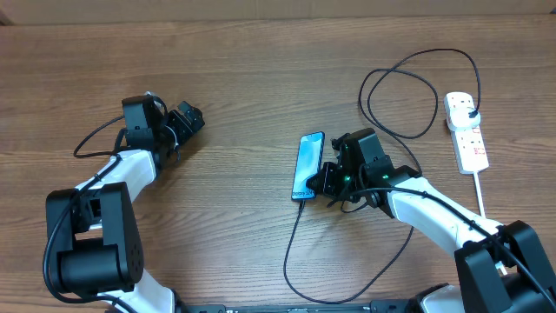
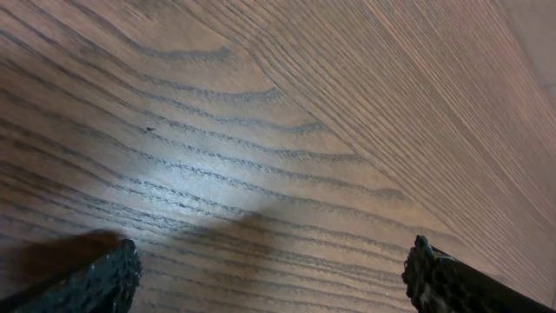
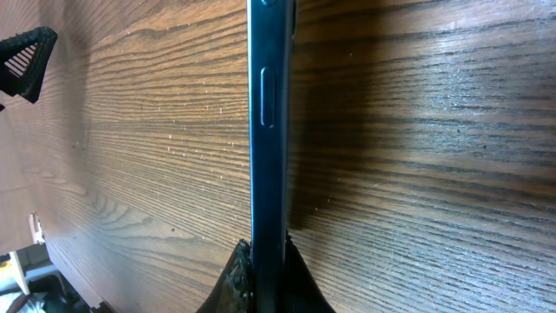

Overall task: Plug charger to phone and switch on socket
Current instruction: 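Lower the phone with the right gripper and lay it flat on the table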

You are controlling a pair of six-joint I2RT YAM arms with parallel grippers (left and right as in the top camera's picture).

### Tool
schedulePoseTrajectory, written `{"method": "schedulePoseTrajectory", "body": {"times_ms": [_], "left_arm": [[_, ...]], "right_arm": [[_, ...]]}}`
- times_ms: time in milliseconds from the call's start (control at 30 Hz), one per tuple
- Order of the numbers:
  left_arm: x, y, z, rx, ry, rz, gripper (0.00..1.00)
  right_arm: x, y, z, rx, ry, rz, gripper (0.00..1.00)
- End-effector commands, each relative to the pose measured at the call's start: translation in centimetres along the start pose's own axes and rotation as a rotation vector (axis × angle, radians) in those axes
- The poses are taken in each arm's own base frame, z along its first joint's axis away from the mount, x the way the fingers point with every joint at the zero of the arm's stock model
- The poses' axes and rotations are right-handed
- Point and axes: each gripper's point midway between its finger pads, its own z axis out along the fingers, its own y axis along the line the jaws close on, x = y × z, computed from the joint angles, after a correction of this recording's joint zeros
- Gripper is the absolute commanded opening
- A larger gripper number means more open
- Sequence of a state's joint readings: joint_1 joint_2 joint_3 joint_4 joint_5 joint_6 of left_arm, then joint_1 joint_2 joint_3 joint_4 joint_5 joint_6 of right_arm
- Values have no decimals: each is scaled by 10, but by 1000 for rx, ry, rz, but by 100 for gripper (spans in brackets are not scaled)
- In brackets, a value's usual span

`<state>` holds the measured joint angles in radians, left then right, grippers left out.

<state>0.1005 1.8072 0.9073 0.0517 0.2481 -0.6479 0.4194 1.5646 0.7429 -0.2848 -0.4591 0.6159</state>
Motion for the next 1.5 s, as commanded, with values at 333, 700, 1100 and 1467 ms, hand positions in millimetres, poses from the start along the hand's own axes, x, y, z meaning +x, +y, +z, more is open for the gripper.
{"method": "schedulePoseTrajectory", "body": {"times_ms": [333,700,1100,1467], "left_arm": [[-1,6,1,-24,-11,16,100],[-1,6,1,-24,-11,16,100],[-1,6,1,-24,-10,16,99],[-1,6,1,-24,-10,16,100]], "right_arm": [[3,5,2,-12,2,-44,4],[12,17,9,-8,3,-100,4],[12,21,10,-18,-2,-109,4],[13,17,11,-4,3,-102,4]]}}
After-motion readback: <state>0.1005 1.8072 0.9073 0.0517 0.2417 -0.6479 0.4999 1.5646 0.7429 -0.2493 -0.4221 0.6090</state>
